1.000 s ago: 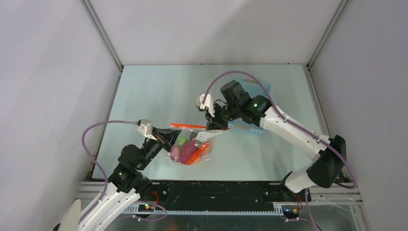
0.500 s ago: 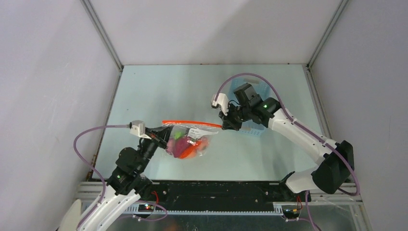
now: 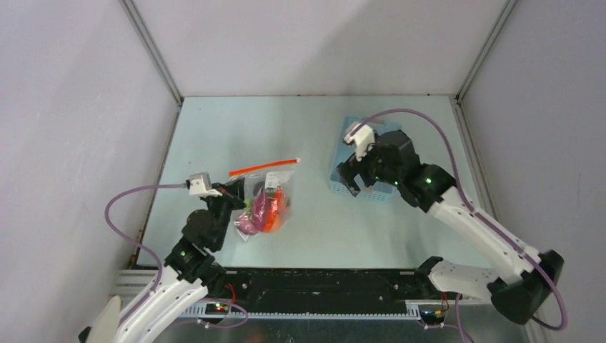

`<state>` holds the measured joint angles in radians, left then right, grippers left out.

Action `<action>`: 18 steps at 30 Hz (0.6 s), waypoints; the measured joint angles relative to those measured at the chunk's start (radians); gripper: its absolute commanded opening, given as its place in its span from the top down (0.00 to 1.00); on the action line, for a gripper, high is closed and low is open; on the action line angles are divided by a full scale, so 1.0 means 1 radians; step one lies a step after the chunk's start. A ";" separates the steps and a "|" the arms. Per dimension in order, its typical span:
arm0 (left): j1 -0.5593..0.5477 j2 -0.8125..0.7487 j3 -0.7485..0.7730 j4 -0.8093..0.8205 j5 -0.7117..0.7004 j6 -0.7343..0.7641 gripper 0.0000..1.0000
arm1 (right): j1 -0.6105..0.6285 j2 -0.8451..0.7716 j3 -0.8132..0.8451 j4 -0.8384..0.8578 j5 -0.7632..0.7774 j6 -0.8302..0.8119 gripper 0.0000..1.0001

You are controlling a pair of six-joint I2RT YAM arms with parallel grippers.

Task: Place the food in the zip-top bag and seal the zipper
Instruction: Place the zipper food storage bag at the center of the board.

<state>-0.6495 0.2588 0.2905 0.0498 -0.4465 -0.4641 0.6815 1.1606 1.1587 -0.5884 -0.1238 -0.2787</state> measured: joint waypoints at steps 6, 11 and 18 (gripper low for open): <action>0.027 0.270 0.080 0.012 -0.261 -0.014 1.00 | -0.060 -0.230 -0.121 0.156 0.254 0.220 0.00; 0.166 0.399 0.163 -0.002 -0.359 -0.024 0.68 | -0.178 -0.395 -0.221 0.196 0.469 0.436 0.01; 0.423 0.399 0.295 -0.214 -0.431 -0.138 0.01 | -0.414 -0.489 -0.323 0.118 0.557 0.634 0.01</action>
<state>-0.2264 0.6575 0.5854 -0.1646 -0.8772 -0.6018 0.2680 0.6720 0.8352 -0.4706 0.4332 0.3557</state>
